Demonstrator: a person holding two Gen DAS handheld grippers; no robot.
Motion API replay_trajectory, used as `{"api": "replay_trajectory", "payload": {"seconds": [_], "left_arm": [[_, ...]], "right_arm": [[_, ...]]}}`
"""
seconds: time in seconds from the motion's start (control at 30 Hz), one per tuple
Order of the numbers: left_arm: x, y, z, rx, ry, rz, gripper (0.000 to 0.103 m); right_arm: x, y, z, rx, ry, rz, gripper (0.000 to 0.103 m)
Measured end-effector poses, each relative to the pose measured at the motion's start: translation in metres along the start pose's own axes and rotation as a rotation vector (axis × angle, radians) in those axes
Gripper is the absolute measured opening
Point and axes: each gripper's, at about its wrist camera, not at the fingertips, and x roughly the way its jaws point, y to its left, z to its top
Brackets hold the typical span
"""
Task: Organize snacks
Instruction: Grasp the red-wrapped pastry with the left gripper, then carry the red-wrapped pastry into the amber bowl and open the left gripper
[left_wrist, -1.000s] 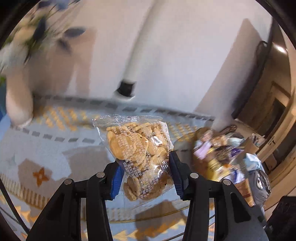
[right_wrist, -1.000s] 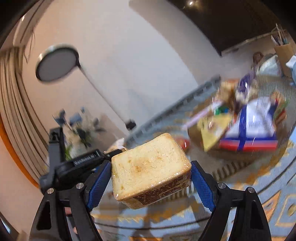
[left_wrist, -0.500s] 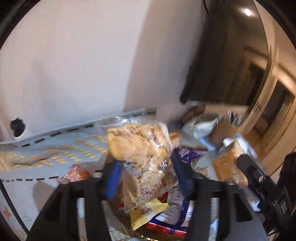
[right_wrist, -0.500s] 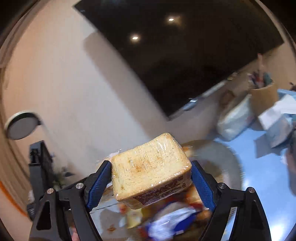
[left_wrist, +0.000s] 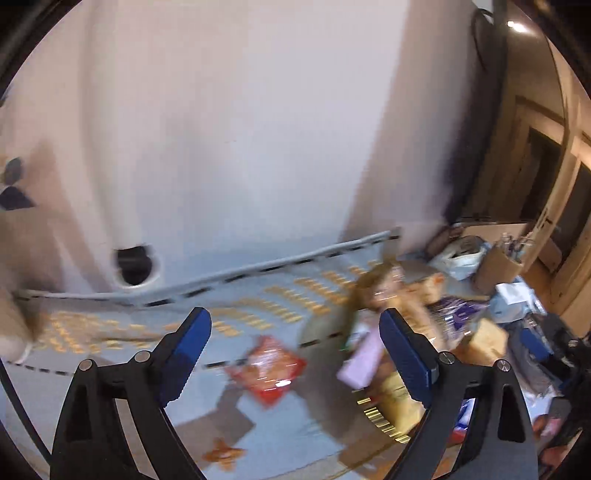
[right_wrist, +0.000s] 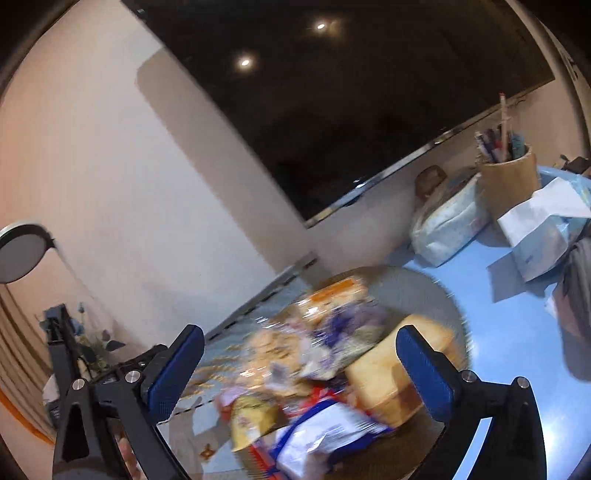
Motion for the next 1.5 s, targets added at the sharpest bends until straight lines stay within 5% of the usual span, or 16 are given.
{"api": "replay_trajectory", "payload": {"seconds": [0.27, 0.43, 0.6, 1.2, 1.27, 1.33, 1.5], "left_arm": [[0.03, 0.038, -0.04, 0.0, 0.101, 0.052, 0.092], [0.051, 0.028, -0.058, 0.051, 0.144, 0.015, 0.092], [0.07, 0.011, -0.069, 0.116, 0.185, 0.057, 0.092], [0.118, -0.027, -0.084, 0.32, 0.177, 0.13, 0.092], [0.119, -0.029, -0.083, 0.319, 0.158, 0.143, 0.087], [0.116, -0.03, -0.084, 0.318, 0.143, 0.128, 0.048], [0.109, -0.021, -0.081, 0.232, 0.104, 0.108, 0.04]], "right_arm": [[-0.009, 0.057, -0.069, -0.114, 0.052, -0.01, 0.103], [0.002, 0.071, -0.116, -0.199, 0.167, -0.037, 0.103], [0.013, 0.062, -0.148, -0.226, 0.235, -0.074, 0.103], [0.03, 0.015, -0.161, -0.086, 0.304, -0.08, 0.103], [0.029, 0.016, -0.161, -0.086, 0.305, -0.079, 0.103], [0.029, 0.015, -0.161, -0.08, 0.304, -0.075, 0.103], [0.028, 0.011, -0.16, -0.065, 0.297, -0.065, 0.103]]}}
